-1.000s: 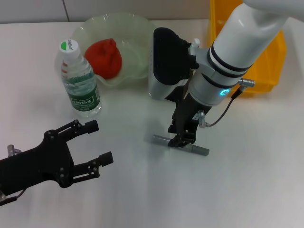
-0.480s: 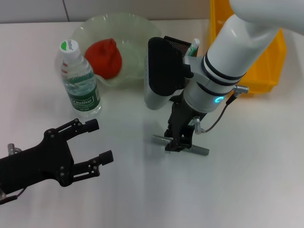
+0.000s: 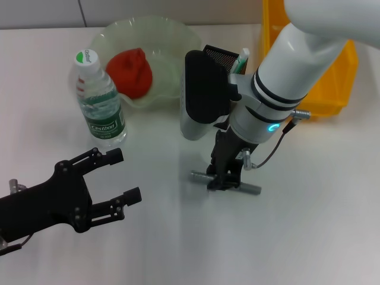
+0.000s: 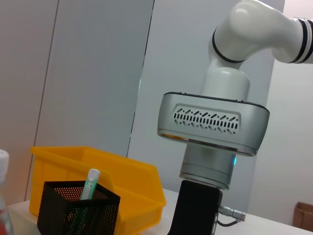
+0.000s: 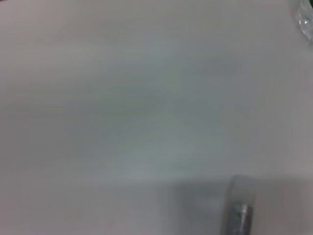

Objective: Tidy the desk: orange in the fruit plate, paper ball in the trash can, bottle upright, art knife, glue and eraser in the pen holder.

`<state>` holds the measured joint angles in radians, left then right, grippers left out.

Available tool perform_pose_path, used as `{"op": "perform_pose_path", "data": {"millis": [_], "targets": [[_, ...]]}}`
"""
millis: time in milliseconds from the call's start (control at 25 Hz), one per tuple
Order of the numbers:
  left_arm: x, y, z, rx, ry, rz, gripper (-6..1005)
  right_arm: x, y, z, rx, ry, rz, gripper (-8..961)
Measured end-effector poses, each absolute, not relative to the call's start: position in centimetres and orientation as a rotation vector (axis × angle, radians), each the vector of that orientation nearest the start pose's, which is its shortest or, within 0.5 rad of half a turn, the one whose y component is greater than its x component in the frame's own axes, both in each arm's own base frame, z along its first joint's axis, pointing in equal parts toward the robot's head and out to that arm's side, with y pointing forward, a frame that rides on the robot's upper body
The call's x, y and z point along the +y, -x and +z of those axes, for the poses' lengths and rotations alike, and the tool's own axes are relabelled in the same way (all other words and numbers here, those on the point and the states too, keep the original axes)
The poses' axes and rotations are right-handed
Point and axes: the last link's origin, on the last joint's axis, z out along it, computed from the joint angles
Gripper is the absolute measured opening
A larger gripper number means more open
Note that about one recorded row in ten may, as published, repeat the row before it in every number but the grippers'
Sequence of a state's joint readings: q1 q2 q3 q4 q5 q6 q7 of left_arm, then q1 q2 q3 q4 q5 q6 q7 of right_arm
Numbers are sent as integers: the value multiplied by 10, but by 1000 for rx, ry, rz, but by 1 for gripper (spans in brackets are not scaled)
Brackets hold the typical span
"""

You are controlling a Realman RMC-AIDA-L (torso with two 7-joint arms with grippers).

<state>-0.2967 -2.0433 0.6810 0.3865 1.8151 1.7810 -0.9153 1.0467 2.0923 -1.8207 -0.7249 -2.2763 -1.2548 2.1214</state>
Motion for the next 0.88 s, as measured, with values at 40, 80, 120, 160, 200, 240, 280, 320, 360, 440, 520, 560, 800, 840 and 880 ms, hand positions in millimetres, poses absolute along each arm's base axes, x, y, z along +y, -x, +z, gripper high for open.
{"op": "perform_pose_path", "data": {"millis": [40,80,120,160,200,240,280,320,360,440,520,560,800,840,880], "targets": [[229,308,-9,-469,2601,-1046,840,362,-124,-121,18,3044,-795,216],[229,308,-9,-470,2601,-1046,840,362,-124,-121,18,3044,-795,214],[229,308,-9,-470,2601,-1046,840,361,-125,-121,17,3043,-802,212],[229,308,-9,-470,2601,-1046,840,361,-125,-121,17,3043,-802,211],[229,308,-9,-470,2600,-1046,840,360,-126,-122,17,3041,-812,209],[229,308,-9,-471,2599,-1046,840,360,-126,-122,17,3041,-812,202],[228,308,-9,-472,2599,-1046,840,360,-126,-122,17,3040,-815,194],[228,308,-9,-472,2599,-1046,840,360,-127,-122,18,3039,-818,187],[228,308,-9,-472,2599,-1046,840,360,-127,-122,17,3039,-818,179],[228,309,-9,-472,2599,-1045,840,360,-126,-122,17,3039,-817,170],[228,309,-9,-473,2598,-1046,840,360,-125,-122,19,3040,-804,167],[228,309,-9,-472,2598,-1047,840,360,-125,-122,19,3040,-804,166],[228,308,-9,-470,2597,-1051,840,363,-121,-119,43,3047,-737,156],[228,308,-8,-469,2597,-1051,840,363,-121,-119,43,3047,-737,155],[228,309,-8,-468,2598,-1052,840,364,-119,-117,55,3050,-706,153]]}}
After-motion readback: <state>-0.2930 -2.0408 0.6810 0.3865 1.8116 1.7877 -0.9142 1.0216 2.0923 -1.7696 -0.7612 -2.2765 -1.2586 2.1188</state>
